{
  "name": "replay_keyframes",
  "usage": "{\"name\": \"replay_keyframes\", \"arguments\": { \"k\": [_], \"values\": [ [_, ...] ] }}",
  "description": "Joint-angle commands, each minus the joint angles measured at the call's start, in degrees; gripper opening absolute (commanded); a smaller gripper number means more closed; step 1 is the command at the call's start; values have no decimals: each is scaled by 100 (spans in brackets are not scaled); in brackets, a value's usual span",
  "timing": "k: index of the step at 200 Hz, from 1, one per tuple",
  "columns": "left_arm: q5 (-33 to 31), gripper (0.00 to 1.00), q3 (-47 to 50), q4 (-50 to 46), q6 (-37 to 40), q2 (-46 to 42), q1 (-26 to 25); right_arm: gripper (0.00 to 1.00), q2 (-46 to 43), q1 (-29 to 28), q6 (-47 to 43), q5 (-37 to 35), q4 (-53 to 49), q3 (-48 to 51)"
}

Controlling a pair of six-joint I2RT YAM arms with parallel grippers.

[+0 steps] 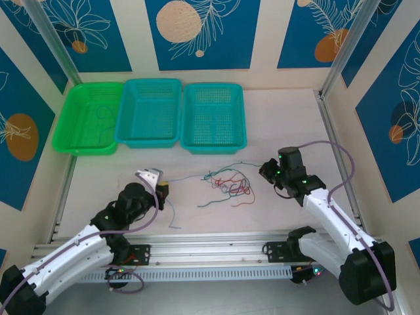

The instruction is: Untangle the cables

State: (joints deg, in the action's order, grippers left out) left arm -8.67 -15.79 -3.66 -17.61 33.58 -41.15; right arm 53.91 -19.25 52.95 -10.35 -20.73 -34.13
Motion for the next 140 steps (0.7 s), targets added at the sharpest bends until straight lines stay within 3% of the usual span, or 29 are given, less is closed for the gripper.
{"name": "replay_keyframes", "arguments": {
  "k": [1,11,29,47,85,118,133,140],
  "values": [
    [-425,0,-93,-70,150,216,66,0,89,-155,-251,-998,-521,-198],
    [-998,0,-233,-495,-53,300,98,0,-6,399,125,-913,-784,-123],
    [-1575,0,-488,-1328,-454,386,454,0,-637,1783,633,198,-512,448],
    [-1367,0,-491,-1528,-668,230,1014,0,-1195,2727,864,416,-704,654],
    [-994,0,-486,-1485,-893,89,1764,0,-1545,3739,1026,681,-1104,724],
    [-525,0,-513,-1171,-841,340,1983,0,-1591,3894,822,1180,-702,908],
    [479,0,-320,-280,-639,575,1980,0,-1433,3401,365,1802,-84,1050],
    [1086,0,-190,325,-600,780,1979,0,-1334,2910,234,1949,133,1102]
  ]
}}
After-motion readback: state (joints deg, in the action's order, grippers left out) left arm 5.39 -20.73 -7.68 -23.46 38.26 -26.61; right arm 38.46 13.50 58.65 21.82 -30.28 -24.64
